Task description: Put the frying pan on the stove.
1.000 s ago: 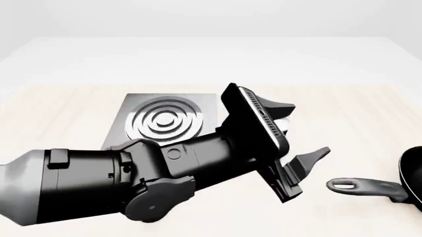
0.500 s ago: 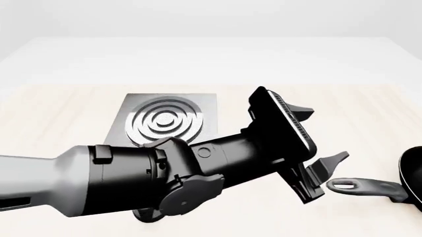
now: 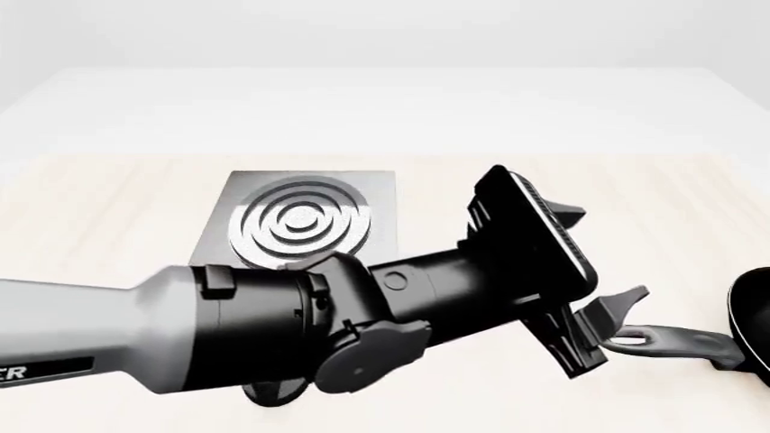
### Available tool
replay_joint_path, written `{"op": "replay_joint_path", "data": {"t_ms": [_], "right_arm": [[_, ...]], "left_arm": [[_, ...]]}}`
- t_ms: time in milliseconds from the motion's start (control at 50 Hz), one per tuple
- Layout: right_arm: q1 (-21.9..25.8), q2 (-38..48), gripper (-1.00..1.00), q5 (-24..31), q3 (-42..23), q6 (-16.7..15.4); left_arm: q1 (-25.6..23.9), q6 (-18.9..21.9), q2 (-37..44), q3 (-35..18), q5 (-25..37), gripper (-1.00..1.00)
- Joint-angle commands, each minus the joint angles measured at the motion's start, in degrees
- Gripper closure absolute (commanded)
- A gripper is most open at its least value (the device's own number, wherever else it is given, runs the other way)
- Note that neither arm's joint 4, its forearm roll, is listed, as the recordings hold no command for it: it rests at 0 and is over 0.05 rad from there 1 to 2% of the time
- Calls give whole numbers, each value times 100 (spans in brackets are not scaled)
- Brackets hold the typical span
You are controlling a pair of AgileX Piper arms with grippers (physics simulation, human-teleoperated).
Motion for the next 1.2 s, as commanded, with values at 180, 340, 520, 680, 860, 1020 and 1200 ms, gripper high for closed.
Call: {"op": "replay_joint_path", "data": {"t_ms": [180, 340, 520, 680, 860, 1020, 1200], "right_arm": [[-26, 0, -100, 127, -134, 71], [-18, 0, -100, 167, -168, 83], [-23, 0, -100, 172, -190, 97], [-46, 0, -100, 172, -186, 120], [-56, 0, -100, 173, -183, 132], [-76, 0, -100, 174, -178, 137], [-113, 0, -100, 174, -171, 162]], "left_arm": [[-132, -23, 69, -121, 214, -100], [-131, 6, 865, -938, 310, -100], [-140, -7, 1101, -1163, 350, -100], [-167, -17, 1281, -1334, 378, -100], [-156, -42, 1522, -1577, 439, -100], [-122, -102, 1740, -1799, 473, -100], [-106, -184, 1986, -1975, 482, -100]]}}
